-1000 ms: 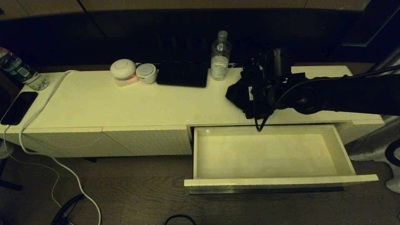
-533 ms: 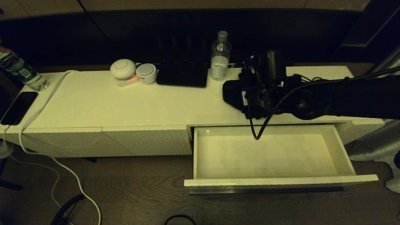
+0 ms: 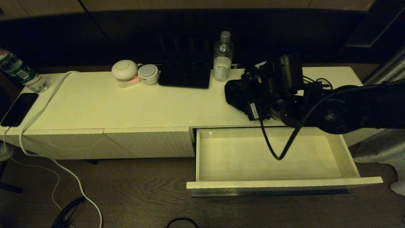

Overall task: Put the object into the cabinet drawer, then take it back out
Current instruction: Take the umbrella out of the drawer and put it on the table, then close the drawer

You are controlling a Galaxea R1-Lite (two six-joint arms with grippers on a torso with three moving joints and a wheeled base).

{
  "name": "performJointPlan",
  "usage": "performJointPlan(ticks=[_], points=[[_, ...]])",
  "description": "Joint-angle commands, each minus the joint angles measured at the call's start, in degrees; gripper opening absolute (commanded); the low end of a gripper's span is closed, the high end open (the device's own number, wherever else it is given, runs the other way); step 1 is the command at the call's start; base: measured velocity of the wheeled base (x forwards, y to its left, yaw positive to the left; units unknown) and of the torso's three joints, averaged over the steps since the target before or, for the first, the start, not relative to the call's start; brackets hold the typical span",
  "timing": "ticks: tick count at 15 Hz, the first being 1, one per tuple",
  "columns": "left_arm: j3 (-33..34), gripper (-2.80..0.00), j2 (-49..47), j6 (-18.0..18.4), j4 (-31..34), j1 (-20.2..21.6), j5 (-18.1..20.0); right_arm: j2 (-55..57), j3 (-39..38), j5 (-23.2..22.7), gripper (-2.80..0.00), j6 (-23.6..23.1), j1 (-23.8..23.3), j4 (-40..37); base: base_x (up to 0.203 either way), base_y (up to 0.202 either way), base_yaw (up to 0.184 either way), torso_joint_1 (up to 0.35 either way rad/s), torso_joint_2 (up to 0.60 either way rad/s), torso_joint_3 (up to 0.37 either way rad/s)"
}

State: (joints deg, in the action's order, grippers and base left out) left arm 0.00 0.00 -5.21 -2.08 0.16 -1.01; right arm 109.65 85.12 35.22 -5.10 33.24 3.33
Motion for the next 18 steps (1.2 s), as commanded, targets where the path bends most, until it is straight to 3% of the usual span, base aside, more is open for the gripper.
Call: performJointPlan(ticks=[1, 4, 5, 6, 7, 12, 18], points=[[0.0, -2.8, 0.1, -0.1, 0.0, 0.0, 0.0, -7.5, -10.1, -0.5, 0.0, -3.4, -1.4, 0.6, 0.0, 0.0, 0.0, 0.0, 0.0, 0.0], [0.0, -2.8, 0.1, -0.1, 0.0, 0.0, 0.0, -16.3, -24.1, -6.6, 0.0, -15.1, -4.5, 2.8, 0.0, 0.0, 0.0, 0.0, 0.0, 0.0], [0.0, -2.8, 0.1, -0.1, 0.0, 0.0, 0.0, -19.4, -28.3, -9.7, -1.3, -20.5, -5.6, 3.4, 0.0, 0.0, 0.0, 0.0, 0.0, 0.0], [0.0, -2.8, 0.1, -0.1, 0.0, 0.0, 0.0, -21.6, -31.6, -12.8, -2.8, -25.8, -6.6, 3.8, 0.0, 0.0, 0.0, 0.0, 0.0, 0.0], [0.0, -2.8, 0.1, -0.1, 0.0, 0.0, 0.0, -23.0, -34.2, -14.8, -2.8, -29.5, -7.2, 4.5, 0.0, 0.0, 0.0, 0.0, 0.0, 0.0], [0.1, -2.8, 0.1, -0.1, 0.0, 0.0, 0.0, -21.9, -44.0, -17.1, -2.8, -37.7, -7.5, 12.6, 0.0, 0.0, 0.0, 0.0, 0.0, 0.0], [0.1, -2.8, 0.1, -0.1, 0.0, 0.0, 0.0, -15.7, -55.2, -21.9, -2.8, -41.4, -7.5, 14.6, 0.0, 0.0, 0.0, 0.0, 0.0, 0.0]])
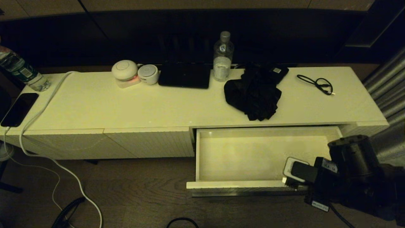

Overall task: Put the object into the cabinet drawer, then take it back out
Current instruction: Close the drawer

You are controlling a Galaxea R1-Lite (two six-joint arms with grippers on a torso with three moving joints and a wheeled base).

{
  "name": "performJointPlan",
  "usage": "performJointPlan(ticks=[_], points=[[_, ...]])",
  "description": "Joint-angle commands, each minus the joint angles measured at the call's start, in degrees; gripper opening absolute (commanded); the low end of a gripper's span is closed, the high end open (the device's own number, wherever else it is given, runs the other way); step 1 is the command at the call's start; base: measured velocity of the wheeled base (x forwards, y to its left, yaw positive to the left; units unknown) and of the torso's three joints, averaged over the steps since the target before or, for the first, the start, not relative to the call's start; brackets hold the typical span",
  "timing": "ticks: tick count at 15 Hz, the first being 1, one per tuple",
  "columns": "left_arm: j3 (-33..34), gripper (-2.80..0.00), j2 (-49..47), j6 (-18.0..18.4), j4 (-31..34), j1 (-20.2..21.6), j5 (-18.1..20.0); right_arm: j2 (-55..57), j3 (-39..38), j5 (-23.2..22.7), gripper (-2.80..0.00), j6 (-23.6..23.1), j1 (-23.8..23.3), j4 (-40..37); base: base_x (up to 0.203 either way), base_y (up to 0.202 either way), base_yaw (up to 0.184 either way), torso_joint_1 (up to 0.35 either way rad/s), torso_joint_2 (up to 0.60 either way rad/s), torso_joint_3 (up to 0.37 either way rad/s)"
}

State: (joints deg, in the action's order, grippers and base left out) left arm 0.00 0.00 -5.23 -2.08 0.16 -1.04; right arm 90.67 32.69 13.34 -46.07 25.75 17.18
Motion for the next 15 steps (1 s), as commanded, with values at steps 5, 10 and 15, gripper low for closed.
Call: performJointPlan(ticks=[5, 10, 15], points=[[0.0, -2.8, 0.1, 0.0, 0.0, 0.0, 0.0, 12.0, -8.1, 0.0, -2.8, 0.0, 0.0, 16.0, 0.0, 0.0, 0.0, 0.0, 0.0, 0.0], [0.0, -2.8, 0.1, 0.0, 0.0, 0.0, 0.0, 16.9, -10.2, 0.9, -2.8, 0.5, -0.2, 27.6, 0.0, 0.0, 0.0, 0.0, 0.0, 0.0], [0.0, -2.8, 0.1, 0.0, 0.0, 0.0, 0.0, 20.6, -7.6, 5.9, -2.8, 1.5, -0.3, 35.4, 0.0, 0.0, 0.0, 0.0, 0.0, 0.0]])
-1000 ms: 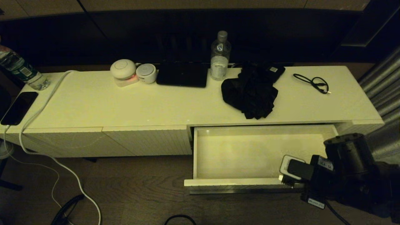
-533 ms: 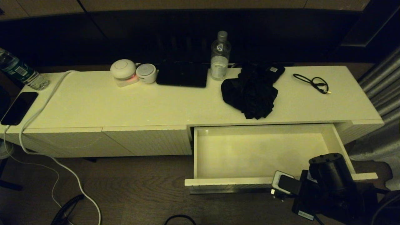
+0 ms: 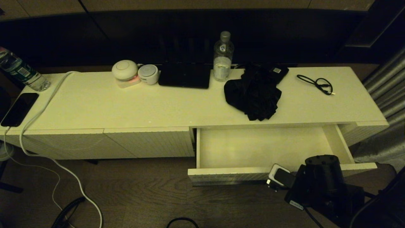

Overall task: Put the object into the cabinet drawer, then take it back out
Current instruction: Close the drawer

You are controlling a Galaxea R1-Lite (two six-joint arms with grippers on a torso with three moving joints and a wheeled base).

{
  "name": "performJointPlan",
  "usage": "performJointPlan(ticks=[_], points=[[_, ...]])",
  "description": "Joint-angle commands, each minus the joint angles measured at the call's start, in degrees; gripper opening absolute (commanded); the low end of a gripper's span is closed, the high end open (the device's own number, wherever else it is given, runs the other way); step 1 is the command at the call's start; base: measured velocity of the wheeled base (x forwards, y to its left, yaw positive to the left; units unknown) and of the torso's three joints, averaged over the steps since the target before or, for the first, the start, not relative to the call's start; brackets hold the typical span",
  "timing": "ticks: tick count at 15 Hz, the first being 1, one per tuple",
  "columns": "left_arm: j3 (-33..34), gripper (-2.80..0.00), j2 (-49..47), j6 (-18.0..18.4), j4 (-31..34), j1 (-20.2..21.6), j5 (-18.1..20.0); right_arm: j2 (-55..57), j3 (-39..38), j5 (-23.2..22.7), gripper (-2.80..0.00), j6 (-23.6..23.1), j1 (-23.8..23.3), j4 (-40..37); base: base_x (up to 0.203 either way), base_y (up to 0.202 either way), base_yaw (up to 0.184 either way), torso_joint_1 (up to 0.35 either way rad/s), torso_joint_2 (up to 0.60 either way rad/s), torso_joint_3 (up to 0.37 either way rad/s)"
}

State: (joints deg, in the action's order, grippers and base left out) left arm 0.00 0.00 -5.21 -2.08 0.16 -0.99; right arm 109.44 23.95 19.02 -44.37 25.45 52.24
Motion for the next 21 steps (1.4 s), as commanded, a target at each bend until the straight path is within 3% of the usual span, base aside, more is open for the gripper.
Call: performJointPlan(ticks=[1, 5, 21], points=[[0.0, -2.8, 0.1, -0.1, 0.0, 0.0, -0.1, 2.3, 1.6, 0.3, -2.8, 0.0, -0.3, 1.2, 0.0, 0.0, 0.0, 0.0, 0.0, 0.0], [0.0, -2.8, 0.1, -0.1, 0.0, 0.0, -0.1, 3.8, 3.5, 2.9, -2.8, 0.7, -0.5, 4.2, 0.0, 0.0, 0.0, 0.0, 0.0, 0.0], [0.0, -2.8, 0.0, -0.1, 0.0, 0.0, -0.1, 11.7, 21.5, 11.1, -2.8, 16.8, -0.6, 5.0, 0.0, 0.0, 0.0, 0.0, 0.0, 0.0]])
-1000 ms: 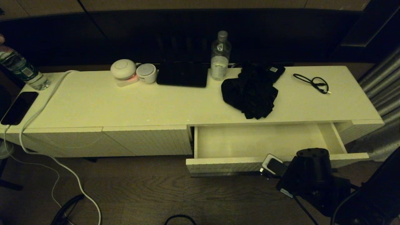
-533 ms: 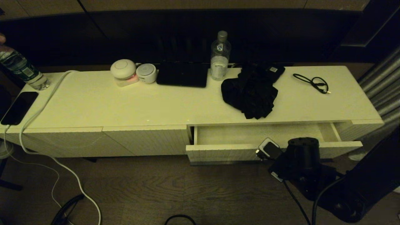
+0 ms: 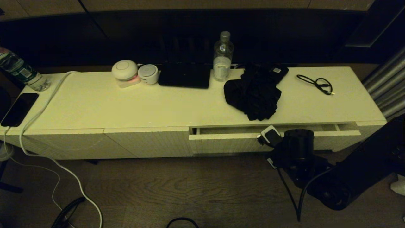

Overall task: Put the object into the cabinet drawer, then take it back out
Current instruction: Close the drawer

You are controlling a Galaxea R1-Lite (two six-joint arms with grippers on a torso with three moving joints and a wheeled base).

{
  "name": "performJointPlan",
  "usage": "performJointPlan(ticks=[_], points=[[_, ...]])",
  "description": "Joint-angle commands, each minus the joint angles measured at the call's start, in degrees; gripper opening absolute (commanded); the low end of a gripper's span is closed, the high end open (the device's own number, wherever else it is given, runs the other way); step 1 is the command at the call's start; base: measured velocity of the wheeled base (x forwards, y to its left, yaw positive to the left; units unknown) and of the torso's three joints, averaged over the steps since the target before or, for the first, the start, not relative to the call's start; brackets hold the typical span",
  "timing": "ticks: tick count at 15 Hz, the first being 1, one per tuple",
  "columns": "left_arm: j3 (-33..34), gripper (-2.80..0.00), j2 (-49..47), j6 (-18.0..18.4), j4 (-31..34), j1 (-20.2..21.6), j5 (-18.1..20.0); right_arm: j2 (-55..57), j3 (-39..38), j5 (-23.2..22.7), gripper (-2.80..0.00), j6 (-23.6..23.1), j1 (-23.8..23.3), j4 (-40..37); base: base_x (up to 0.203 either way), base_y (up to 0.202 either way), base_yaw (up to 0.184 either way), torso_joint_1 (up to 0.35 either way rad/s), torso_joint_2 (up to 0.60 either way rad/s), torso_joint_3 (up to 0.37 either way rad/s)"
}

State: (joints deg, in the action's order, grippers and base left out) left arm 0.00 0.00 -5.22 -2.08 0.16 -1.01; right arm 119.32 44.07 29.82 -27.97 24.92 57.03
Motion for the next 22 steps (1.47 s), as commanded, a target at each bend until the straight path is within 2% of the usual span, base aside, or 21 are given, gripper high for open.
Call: performJointPlan(ticks=[1, 7, 15, 19, 22], points=[[0.0, -2.8, 0.1, -0.1, 0.0, 0.0, 0.0, 2.9, 2.6, 0.8, -2.8, 1.6, -0.1, 0.3, 0.0, 0.0, 0.0, 0.0, 0.0, 0.0], [0.0, -2.8, 0.1, -0.1, 0.0, 0.0, 0.0, 6.2, 8.3, 1.0, -2.8, 5.2, -1.0, 0.5, 0.0, 0.0, 0.0, 0.0, 0.0, 0.0], [0.0, -2.8, 0.1, -0.1, 0.0, 0.0, 0.0, 4.5, 8.4, 1.0, -2.8, 5.2, -1.3, 0.5, 0.0, 0.0, 0.0, 0.0, 0.0, 0.0], [0.0, -2.8, 0.1, -0.1, 0.0, 0.0, 0.0, -1.6, 1.5, 1.1, -2.8, 5.0, -0.9, 0.4, 0.0, 0.0, 0.0, 0.0, 0.0, 0.0], [0.0, -2.8, 0.1, -0.1, 0.0, 0.0, 0.0, -14.1, -6.3, 1.2, -2.8, 3.5, -0.5, 0.1, 0.0, 0.0, 0.0, 0.0, 0.0, 0.0]])
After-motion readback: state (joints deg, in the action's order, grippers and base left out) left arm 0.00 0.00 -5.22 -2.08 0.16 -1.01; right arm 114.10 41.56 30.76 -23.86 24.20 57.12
